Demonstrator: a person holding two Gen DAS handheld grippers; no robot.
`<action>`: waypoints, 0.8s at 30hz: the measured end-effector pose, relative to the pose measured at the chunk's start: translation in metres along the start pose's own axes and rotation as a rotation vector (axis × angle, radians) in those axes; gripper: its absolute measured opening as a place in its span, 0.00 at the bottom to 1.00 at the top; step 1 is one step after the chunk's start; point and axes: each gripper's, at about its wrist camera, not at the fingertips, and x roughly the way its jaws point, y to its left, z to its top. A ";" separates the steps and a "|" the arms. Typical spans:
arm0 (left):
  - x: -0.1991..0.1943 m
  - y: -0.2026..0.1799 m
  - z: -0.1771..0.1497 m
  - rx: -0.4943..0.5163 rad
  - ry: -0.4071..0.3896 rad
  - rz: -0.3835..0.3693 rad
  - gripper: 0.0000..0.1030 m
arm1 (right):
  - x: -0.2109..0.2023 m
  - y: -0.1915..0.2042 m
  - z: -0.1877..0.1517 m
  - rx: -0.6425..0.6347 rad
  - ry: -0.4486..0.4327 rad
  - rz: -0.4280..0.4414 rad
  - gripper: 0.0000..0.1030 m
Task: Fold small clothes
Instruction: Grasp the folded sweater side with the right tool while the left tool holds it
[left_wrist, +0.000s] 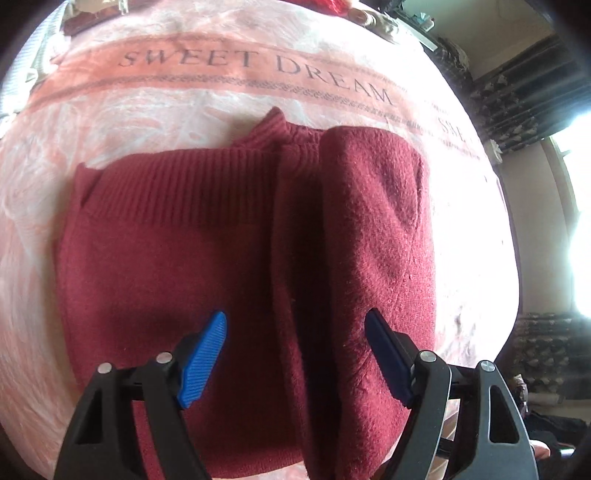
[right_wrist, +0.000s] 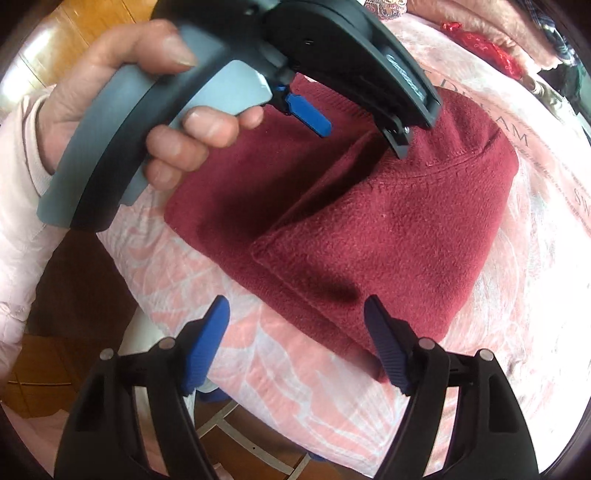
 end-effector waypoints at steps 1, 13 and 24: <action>0.005 -0.003 0.003 0.010 0.016 0.006 0.75 | 0.004 0.001 0.002 0.000 -0.001 -0.012 0.73; 0.026 -0.014 0.025 0.044 0.100 -0.004 0.75 | 0.016 -0.050 0.001 0.234 0.060 0.256 0.07; 0.042 -0.028 0.049 0.012 0.139 -0.076 0.77 | -0.013 -0.055 -0.003 0.195 0.029 0.291 0.07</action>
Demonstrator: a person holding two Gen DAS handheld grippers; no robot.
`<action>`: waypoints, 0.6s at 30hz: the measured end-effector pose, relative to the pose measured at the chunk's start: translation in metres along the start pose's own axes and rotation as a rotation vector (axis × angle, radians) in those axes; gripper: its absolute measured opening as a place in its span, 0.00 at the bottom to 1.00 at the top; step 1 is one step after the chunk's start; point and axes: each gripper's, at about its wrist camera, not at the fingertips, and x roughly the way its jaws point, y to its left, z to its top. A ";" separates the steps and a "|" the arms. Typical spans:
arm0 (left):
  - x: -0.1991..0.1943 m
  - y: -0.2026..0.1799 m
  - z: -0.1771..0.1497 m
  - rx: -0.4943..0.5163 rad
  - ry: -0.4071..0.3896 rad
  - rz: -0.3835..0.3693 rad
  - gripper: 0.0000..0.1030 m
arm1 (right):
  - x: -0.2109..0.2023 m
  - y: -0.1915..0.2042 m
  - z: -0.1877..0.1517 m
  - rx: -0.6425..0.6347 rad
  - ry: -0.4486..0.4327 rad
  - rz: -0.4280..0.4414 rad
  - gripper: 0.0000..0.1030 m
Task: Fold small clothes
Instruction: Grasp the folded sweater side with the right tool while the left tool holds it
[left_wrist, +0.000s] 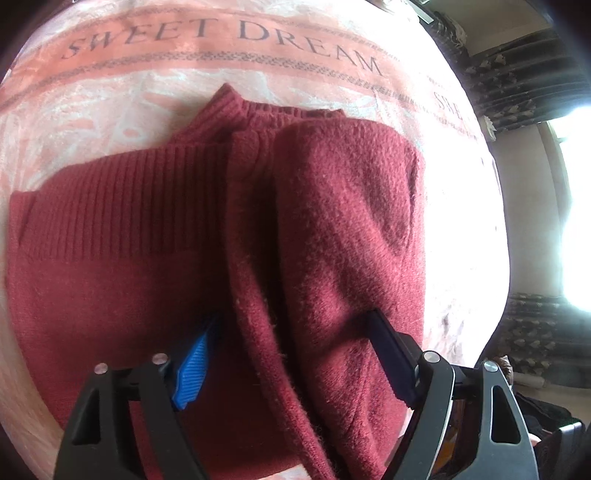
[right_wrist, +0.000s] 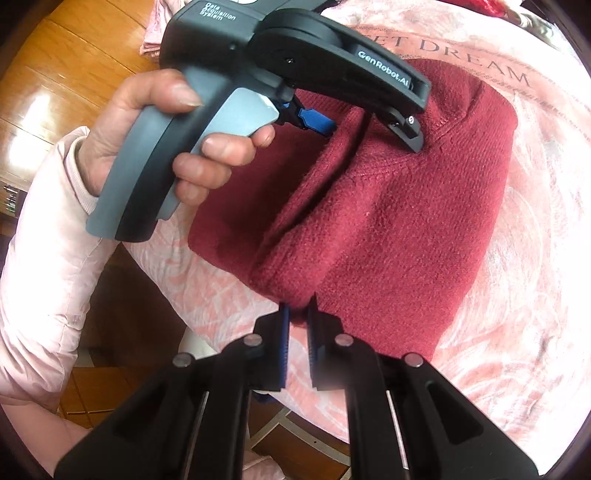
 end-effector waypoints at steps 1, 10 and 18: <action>0.000 -0.002 0.005 0.004 0.000 0.002 0.77 | 0.000 0.001 -0.001 -0.006 -0.001 0.004 0.07; -0.002 -0.011 0.032 -0.014 -0.023 -0.015 0.17 | -0.003 0.012 -0.001 -0.027 -0.011 0.004 0.07; -0.047 -0.013 0.010 0.038 -0.127 -0.020 0.15 | -0.011 0.045 0.009 -0.101 -0.037 0.001 0.07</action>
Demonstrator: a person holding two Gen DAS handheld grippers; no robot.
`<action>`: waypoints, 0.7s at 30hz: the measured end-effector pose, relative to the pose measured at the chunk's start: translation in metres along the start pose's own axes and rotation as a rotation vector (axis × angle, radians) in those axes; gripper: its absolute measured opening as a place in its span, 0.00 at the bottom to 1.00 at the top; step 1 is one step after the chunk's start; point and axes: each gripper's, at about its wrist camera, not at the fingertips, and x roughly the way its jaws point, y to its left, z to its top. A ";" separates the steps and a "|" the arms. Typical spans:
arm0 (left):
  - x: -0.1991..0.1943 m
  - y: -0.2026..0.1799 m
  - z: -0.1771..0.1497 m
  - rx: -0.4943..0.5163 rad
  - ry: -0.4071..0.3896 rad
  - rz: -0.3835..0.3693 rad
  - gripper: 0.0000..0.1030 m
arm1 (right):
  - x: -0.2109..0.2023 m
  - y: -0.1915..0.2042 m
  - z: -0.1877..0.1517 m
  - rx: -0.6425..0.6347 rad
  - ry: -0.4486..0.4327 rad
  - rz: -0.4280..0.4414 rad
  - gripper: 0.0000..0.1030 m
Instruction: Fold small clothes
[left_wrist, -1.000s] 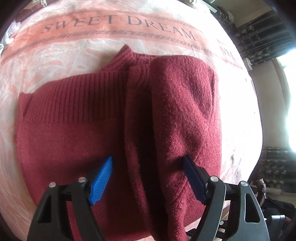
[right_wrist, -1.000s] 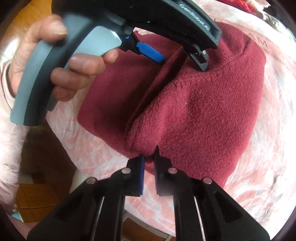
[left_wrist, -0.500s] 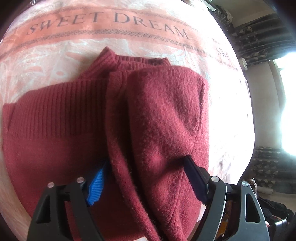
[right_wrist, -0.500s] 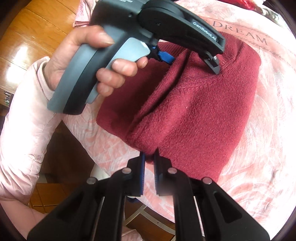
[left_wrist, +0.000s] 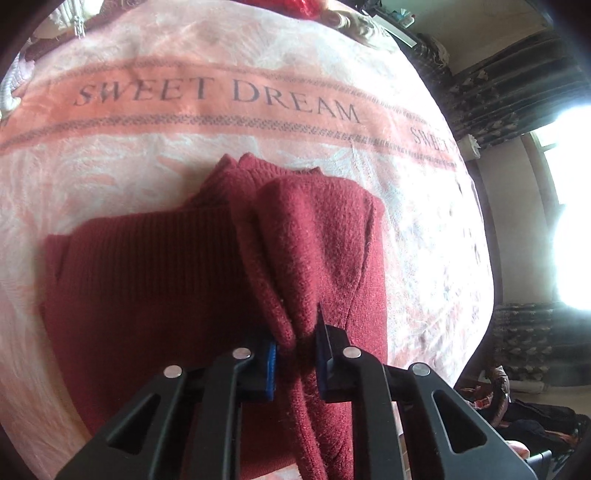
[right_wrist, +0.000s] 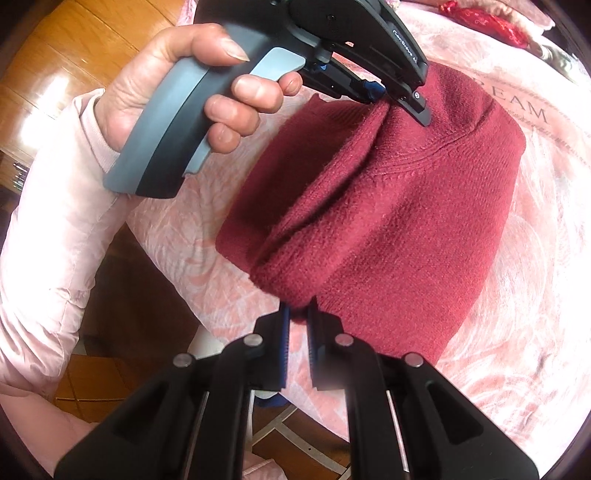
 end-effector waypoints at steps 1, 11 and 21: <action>-0.007 0.002 -0.002 0.001 -0.012 0.001 0.15 | -0.001 0.005 0.002 -0.012 -0.004 0.001 0.07; -0.068 0.034 -0.021 0.001 -0.089 0.034 0.15 | 0.001 0.055 0.024 -0.115 -0.019 0.014 0.07; -0.086 0.078 -0.040 -0.020 -0.083 0.061 0.15 | 0.023 0.071 0.032 -0.146 0.020 0.017 0.07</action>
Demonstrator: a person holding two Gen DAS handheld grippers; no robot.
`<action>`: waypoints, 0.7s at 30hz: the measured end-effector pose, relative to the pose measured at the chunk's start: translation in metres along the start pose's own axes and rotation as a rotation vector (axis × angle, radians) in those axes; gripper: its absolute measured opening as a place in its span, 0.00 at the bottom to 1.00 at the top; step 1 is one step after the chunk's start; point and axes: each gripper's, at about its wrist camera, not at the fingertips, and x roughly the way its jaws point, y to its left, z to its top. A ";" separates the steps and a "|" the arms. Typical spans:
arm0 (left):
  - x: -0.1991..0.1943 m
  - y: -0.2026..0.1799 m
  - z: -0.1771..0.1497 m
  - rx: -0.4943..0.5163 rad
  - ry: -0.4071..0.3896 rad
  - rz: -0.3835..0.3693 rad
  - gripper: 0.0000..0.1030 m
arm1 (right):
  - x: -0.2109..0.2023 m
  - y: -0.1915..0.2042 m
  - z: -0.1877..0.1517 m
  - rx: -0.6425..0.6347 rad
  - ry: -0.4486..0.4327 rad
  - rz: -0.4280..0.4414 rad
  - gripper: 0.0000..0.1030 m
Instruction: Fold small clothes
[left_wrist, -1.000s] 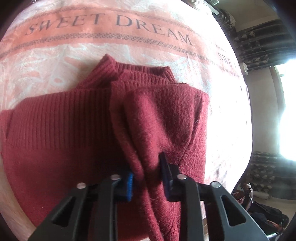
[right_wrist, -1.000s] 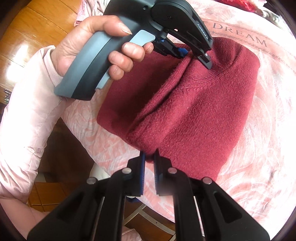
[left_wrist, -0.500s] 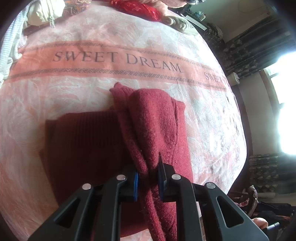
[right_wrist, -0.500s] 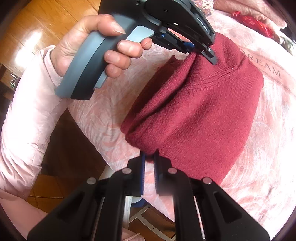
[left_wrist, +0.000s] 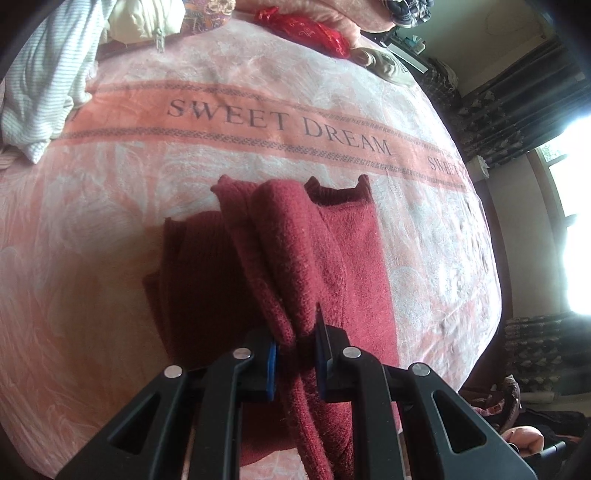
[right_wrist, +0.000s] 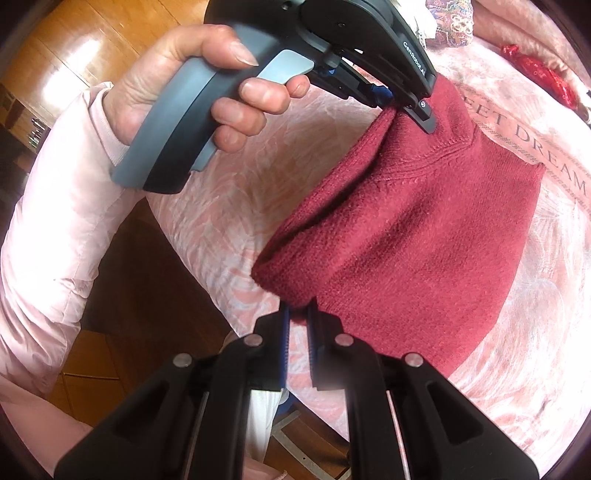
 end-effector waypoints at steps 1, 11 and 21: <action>0.001 0.002 -0.001 0.002 0.001 0.003 0.15 | 0.001 0.000 0.000 0.000 0.004 0.001 0.07; 0.018 0.036 -0.012 -0.013 0.030 0.019 0.15 | 0.041 0.006 0.007 0.029 0.043 0.065 0.07; 0.029 0.076 -0.025 -0.044 0.042 0.031 0.15 | 0.096 0.007 0.013 0.045 0.116 0.090 0.07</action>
